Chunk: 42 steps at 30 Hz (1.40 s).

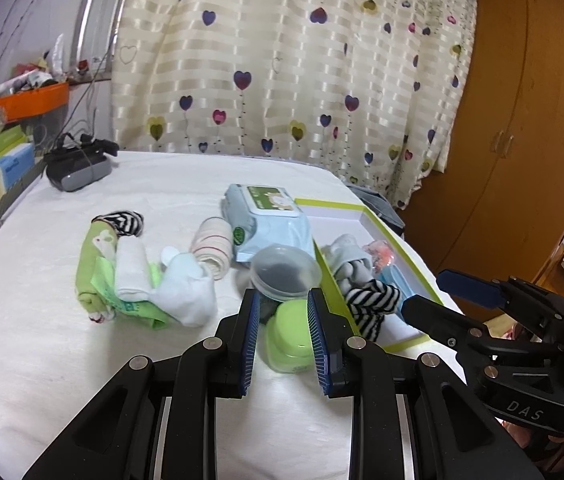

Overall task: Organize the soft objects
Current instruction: 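Open both grippers to release the cloth and mask, then withdraw, then grasp the green rabbit towel with the left gripper while the right gripper grasps the white sock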

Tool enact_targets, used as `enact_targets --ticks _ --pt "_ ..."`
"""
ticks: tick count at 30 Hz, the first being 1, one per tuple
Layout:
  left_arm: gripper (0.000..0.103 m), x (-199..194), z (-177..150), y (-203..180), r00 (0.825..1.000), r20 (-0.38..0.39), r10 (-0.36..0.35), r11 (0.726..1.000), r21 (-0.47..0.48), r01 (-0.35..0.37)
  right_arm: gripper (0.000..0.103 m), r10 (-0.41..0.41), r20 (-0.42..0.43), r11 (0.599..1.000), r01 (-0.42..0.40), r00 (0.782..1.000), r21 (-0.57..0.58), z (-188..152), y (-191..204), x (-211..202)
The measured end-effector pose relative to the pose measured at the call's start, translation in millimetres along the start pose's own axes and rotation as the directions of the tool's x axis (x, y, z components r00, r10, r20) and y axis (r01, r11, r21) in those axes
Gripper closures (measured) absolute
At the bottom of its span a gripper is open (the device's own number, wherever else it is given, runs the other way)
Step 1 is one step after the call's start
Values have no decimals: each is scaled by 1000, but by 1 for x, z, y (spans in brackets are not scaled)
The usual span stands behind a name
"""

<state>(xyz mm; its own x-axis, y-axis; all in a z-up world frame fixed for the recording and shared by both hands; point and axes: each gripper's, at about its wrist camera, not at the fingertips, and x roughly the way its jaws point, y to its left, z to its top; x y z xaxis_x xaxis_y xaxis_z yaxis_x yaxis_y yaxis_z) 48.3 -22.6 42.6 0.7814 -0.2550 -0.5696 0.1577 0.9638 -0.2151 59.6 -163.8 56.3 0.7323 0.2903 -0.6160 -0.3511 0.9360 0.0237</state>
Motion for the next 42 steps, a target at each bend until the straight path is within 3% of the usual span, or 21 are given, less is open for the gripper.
enact_targets --ticks 31,35,42 --pt "80 5 15 87 986 0 169 977 -129 -167 49 119 -31 990 -121 992 -76 31 39 51" --pt "72 6 16 100 982 2 187 972 -145 -185 49 130 -36 988 -133 991 -83 34 44 58" --pt "68 19 19 128 972 -16 235 955 -181 -234 49 146 -48 984 -150 988 -93 39 50 71"
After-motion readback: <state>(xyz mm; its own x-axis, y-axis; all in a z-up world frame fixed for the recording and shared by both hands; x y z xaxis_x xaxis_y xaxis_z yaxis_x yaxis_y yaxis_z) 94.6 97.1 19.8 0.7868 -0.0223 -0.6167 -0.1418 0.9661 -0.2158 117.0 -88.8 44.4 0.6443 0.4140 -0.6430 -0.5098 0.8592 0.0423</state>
